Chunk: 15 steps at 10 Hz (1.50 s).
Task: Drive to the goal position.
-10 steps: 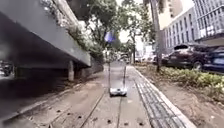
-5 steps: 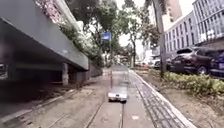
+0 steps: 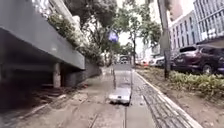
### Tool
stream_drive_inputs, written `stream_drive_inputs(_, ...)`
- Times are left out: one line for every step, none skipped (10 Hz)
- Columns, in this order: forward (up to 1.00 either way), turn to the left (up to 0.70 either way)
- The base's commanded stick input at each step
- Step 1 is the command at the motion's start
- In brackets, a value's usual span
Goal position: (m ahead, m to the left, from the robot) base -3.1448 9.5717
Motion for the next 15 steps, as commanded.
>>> stream_drive_inputs(0.69, 0.01)
stream_drive_inputs(0.69, 0.01)
stream_drive_inputs(0.69, 0.01)
stream_drive_inputs(0.69, 0.01)
stream_drive_inputs(0.69, 0.01)
stream_drive_inputs(0.69, 0.01)
stream_drive_inputs(0.69, 0.01)
stream_drive_inputs(0.69, 0.01)
stream_drive_inputs(0.69, 0.00)
stream_drive_inputs(0.69, -0.12)
stream_drive_inputs(0.69, -0.12)
stream_drive_inputs(0.69, -0.12)
stream_drive_inputs(0.69, -0.12)
stream_drive_inputs(0.69, -0.12)
stream_drive_inputs(0.69, -0.11)
